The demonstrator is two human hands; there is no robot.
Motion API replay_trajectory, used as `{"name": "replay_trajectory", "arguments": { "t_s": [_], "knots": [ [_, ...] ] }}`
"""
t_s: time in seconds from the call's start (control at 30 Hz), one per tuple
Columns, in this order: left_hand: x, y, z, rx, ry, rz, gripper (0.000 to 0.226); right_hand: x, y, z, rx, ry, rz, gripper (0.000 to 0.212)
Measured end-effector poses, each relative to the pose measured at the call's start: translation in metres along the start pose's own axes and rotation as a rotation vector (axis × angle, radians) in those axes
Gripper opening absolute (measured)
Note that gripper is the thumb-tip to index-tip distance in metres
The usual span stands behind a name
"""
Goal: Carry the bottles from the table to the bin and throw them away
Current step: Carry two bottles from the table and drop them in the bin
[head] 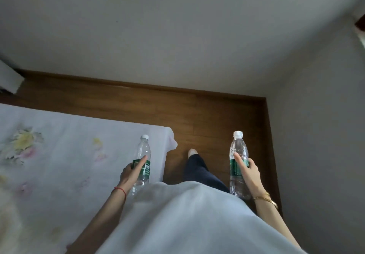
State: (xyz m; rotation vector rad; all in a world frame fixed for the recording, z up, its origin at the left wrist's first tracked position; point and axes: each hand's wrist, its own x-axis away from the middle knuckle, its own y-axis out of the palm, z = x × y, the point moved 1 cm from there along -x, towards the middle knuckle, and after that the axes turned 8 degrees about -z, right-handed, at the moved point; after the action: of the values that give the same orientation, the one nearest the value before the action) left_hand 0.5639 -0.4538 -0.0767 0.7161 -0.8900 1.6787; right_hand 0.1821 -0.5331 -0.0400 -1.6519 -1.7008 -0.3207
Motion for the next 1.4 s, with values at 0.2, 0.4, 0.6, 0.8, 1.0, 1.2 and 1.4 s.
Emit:
{"name": "replay_trajectory", "arguments": {
  "t_s": [0.2,0.4,0.6,0.8,1.0,1.2,1.4],
  "knots": [
    [-0.046,0.006,0.133,0.113,0.053,0.114,0.078,-0.124,-0.002,-0.160,0.169,-0.076,-0.205,0.088],
    [-0.103,-0.022,0.202,0.307,0.015,0.203,0.060,-0.222,0.057,-0.243,0.349,-0.015,-0.383,0.079],
    [-0.178,-0.069,0.255,0.392,0.006,0.279,0.050,-0.323,0.144,-0.351,0.523,-0.055,-0.462,0.067],
    [-0.233,-0.176,0.316,0.502,-0.011,0.431,0.046,-0.377,0.285,-0.496,0.663,-0.261,-0.575,0.093],
    [-0.259,-0.267,0.331,0.645,-0.099,0.535,0.062,-0.411,0.440,-0.598,0.847,-0.367,-0.691,0.051],
    [-0.296,-0.324,0.321,0.977,-0.271,0.638,0.058,-0.436,0.595,-0.650,1.007,-0.437,-0.860,0.050],
    [-0.331,-0.450,0.337,1.073,-0.325,0.769,0.062,-0.439,0.782,-0.724,1.061,-0.464,-0.999,0.054]
  ]
}}
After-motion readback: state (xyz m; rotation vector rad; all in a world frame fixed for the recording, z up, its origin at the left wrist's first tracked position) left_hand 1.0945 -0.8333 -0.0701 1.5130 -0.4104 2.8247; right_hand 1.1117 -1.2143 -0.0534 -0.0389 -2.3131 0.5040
